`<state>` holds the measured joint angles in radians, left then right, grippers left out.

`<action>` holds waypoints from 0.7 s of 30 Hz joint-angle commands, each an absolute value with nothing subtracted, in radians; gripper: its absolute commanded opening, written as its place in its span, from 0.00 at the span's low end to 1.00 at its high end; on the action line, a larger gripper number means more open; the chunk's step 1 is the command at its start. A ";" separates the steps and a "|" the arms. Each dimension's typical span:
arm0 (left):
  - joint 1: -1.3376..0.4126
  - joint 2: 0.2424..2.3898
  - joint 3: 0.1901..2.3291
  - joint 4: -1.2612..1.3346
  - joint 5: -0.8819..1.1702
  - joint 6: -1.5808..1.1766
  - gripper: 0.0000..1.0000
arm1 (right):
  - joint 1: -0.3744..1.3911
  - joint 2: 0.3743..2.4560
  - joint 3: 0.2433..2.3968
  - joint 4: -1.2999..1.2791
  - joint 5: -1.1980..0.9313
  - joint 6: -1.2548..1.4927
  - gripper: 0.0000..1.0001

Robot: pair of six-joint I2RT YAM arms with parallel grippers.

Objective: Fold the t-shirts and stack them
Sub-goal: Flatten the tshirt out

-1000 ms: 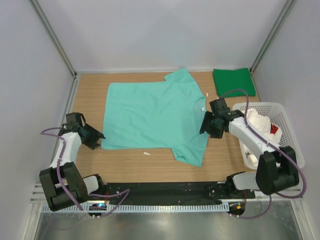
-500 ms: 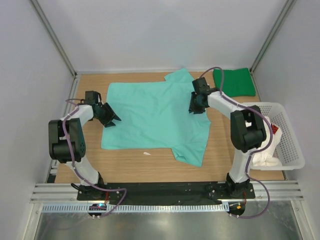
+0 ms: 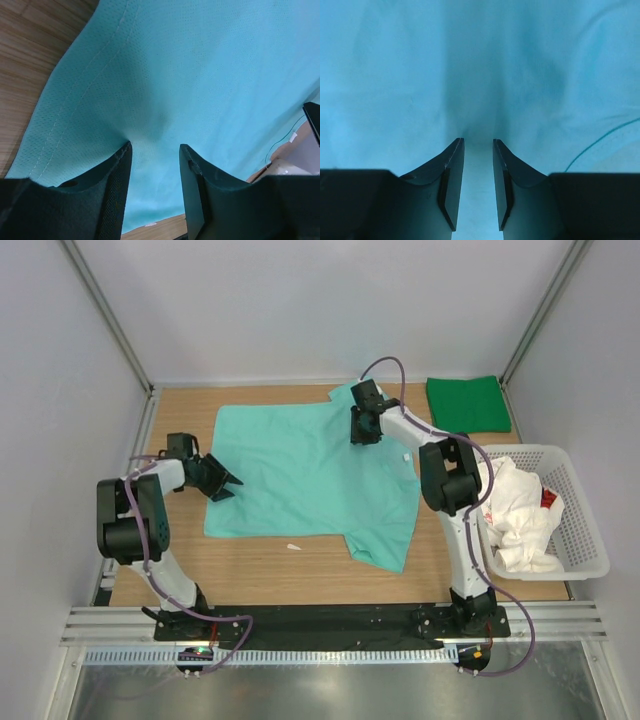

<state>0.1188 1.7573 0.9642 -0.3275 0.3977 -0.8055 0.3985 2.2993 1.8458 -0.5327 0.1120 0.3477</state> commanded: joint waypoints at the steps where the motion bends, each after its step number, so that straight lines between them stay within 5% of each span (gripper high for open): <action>1: 0.159 1.741 0.927 -0.311 0.342 -0.792 0.46 | 0.411 2.378 1.968 -0.554 0.147 0.275 0.36; 7: 0.186 1.656 0.977 -0.393 0.348 -0.724 0.49 | 0.411 2.380 2.108 -0.656 0.166 0.270 0.45; 13: 0.184 1.432 0.933 -0.517 0.302 -0.698 0.54 | 0.402 2.208 2.030 -0.745 0.215 0.274 0.66; 17: 0.184 1.257 0.852 -0.610 0.241 -0.696 0.60 | 0.394 1.985 1.769 -0.747 0.126 0.357 0.71; 21: 0.212 1.171 0.746 -0.681 0.176 -0.730 0.51 | 0.394 1.649 1.404 -0.648 0.014 0.468 0.69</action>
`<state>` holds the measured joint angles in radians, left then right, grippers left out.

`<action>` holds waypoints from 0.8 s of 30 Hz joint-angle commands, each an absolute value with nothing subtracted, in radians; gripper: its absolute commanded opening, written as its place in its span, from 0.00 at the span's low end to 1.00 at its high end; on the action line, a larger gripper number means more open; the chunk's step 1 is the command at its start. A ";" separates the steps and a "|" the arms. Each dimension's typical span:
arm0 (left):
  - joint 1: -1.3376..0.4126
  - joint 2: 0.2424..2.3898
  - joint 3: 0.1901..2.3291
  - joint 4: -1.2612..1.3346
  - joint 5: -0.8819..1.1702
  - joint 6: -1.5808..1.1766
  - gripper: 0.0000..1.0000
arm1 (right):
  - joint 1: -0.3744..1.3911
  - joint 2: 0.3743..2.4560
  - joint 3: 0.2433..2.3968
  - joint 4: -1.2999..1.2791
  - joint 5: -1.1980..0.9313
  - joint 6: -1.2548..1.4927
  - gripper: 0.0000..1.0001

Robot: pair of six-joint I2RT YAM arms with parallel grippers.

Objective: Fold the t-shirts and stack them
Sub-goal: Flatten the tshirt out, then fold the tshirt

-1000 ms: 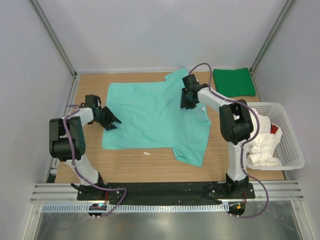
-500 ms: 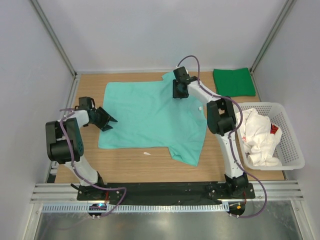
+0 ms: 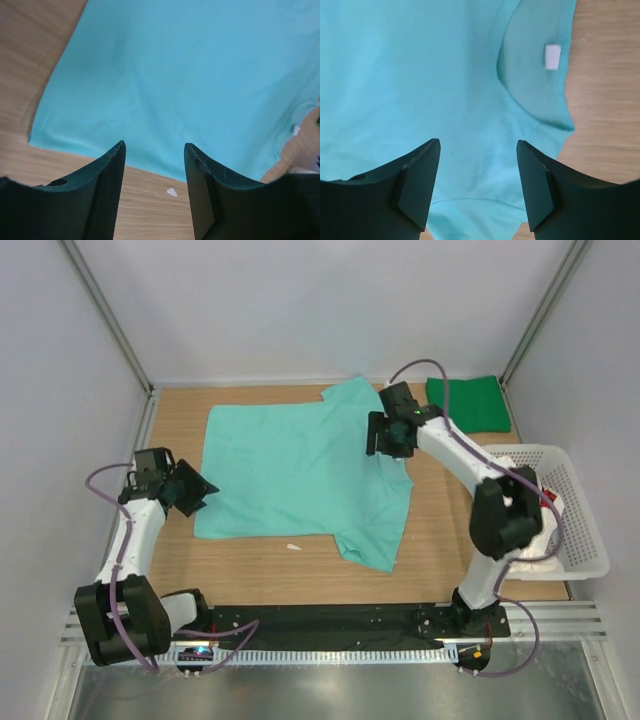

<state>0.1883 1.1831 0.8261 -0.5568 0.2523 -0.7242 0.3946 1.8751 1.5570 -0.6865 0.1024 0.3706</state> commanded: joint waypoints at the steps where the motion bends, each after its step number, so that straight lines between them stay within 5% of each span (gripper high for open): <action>1: 0.228 1.161 0.724 -0.683 0.175 -0.744 0.49 | 0.391 1.600 1.281 -0.635 -0.044 0.513 0.68; 5: 0.314 1.140 0.657 -0.657 0.184 -0.756 0.41 | 0.388 1.381 1.033 -0.606 -0.136 0.607 0.62; 10: 0.391 1.225 0.667 -0.647 0.170 -0.752 0.47 | 0.359 1.206 0.790 -0.592 -0.179 0.689 0.60; 24: 0.425 1.285 0.614 -0.586 0.147 -0.773 0.43 | 0.305 1.054 0.466 -0.450 -0.336 0.957 0.58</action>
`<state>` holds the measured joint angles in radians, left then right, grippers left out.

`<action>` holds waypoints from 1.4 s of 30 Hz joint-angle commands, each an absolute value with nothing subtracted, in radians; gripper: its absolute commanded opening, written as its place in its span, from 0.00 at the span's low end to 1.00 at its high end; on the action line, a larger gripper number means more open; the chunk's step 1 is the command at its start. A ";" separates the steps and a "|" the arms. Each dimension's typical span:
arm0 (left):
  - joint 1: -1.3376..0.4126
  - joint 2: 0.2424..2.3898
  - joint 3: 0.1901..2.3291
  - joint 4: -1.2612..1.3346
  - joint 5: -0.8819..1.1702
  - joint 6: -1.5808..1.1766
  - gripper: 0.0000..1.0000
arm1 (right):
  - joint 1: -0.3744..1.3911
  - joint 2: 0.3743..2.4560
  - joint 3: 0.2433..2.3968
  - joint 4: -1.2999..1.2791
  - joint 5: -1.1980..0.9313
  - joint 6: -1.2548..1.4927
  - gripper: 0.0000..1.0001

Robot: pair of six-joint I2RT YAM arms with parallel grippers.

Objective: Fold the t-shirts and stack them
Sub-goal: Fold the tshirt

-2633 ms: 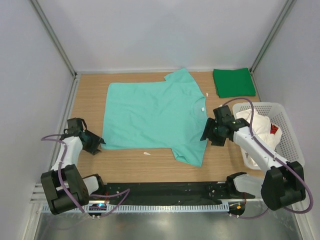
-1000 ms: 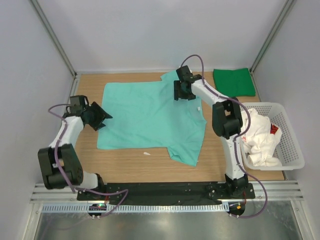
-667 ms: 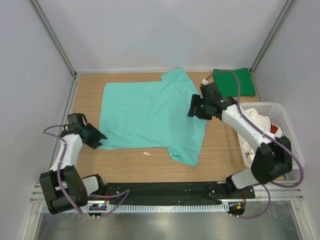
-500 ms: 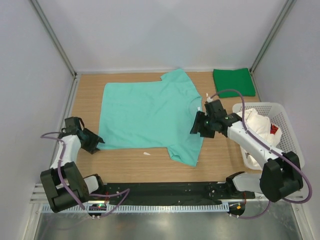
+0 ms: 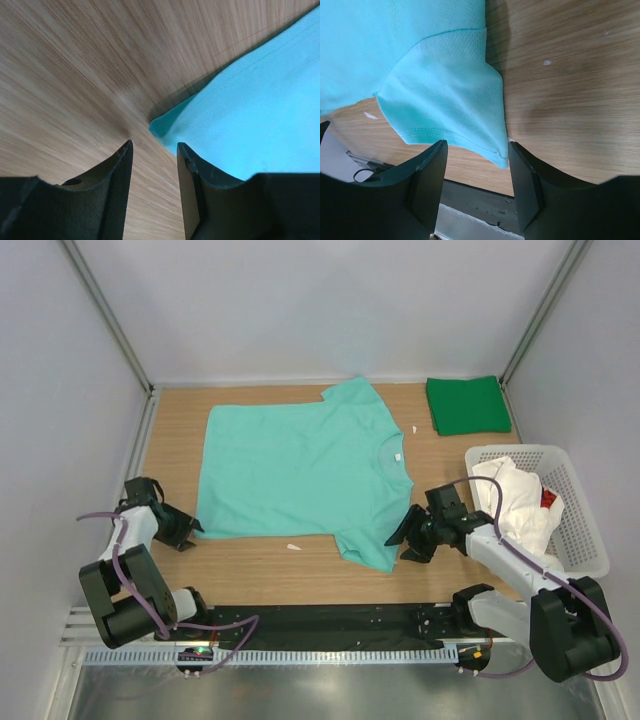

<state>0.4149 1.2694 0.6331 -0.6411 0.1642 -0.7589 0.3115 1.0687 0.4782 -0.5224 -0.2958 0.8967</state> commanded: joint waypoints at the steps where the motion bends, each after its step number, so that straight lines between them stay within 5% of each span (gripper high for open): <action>1: 0.423 1.298 0.612 -0.575 0.146 -0.775 0.41 | 0.305 1.057 0.460 -0.442 -0.348 0.965 0.57; 18: 0.431 1.350 0.600 -0.554 0.137 -0.764 0.18 | 0.305 1.032 0.410 -0.554 -0.359 0.959 0.50; 34: 0.433 1.350 0.594 -0.554 0.150 -0.762 0.11 | 0.307 1.075 0.304 -0.443 -0.402 0.986 0.43; 38: 0.431 1.345 0.592 -0.554 0.150 -0.764 0.10 | 0.307 1.101 0.295 -0.408 -0.410 0.985 0.31; 39: 0.431 1.344 0.592 -0.552 0.147 -0.765 0.10 | 0.307 1.106 0.290 -0.403 -0.423 0.983 0.24; 40: 0.433 1.344 0.594 -0.557 0.149 -0.765 0.06 | 0.307 1.109 0.288 -0.400 -0.431 0.979 0.02; 42: 0.433 1.335 0.598 -0.566 0.150 -0.773 0.00 | 0.307 1.082 0.319 -0.435 -0.440 0.945 0.01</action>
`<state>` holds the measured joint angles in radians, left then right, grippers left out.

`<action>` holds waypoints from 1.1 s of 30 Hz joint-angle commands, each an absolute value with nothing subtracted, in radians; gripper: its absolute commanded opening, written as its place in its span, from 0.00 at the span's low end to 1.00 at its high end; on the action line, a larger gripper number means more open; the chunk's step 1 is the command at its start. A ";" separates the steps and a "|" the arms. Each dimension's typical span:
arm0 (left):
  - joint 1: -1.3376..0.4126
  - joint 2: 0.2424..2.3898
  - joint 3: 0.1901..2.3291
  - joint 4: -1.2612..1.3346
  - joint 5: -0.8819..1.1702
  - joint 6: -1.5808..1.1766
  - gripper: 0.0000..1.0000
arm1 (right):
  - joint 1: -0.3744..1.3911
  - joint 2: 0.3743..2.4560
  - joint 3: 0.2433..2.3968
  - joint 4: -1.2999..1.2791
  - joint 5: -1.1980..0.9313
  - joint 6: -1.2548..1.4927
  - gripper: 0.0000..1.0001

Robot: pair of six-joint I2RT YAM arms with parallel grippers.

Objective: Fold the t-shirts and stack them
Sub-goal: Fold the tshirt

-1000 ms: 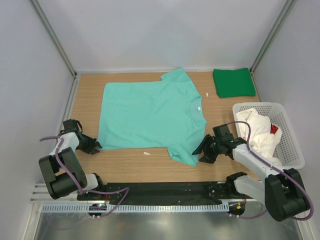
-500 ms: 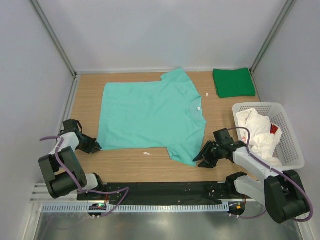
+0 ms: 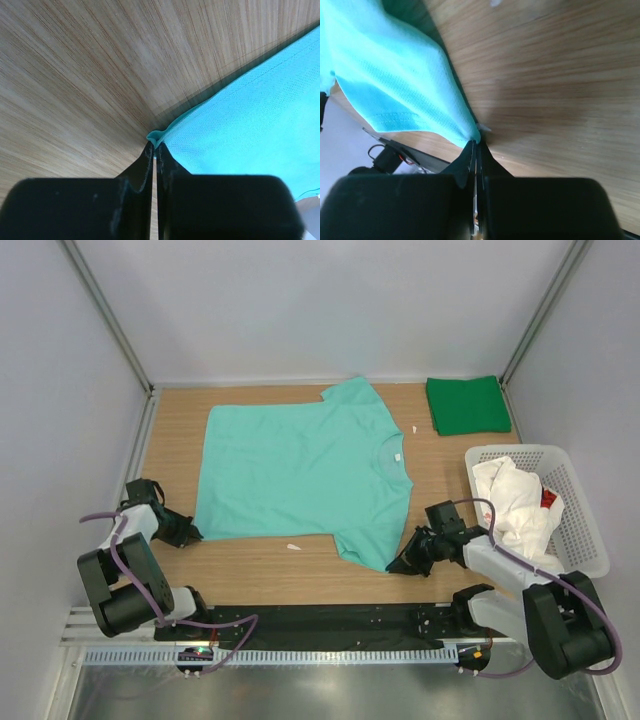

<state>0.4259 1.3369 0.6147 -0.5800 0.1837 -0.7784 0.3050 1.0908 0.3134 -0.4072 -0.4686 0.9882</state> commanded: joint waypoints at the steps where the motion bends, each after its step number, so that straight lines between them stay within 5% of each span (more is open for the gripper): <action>1: 0.431 1.325 0.598 -0.577 0.150 -0.776 0.00 | 0.307 1.065 0.336 -0.460 -0.446 0.928 0.01; 20: 0.430 1.170 0.698 -0.712 0.206 -0.761 0.00 | 0.295 0.913 0.599 -0.696 -0.388 0.810 0.01; 33: 0.407 1.242 0.788 -0.677 0.218 -0.721 0.00 | 0.213 1.081 0.814 -0.652 -0.351 0.718 0.01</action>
<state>0.4160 1.2129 0.7433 -0.6994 0.1967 -0.7433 0.2302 1.0550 0.7456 -0.6979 -0.3595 0.7544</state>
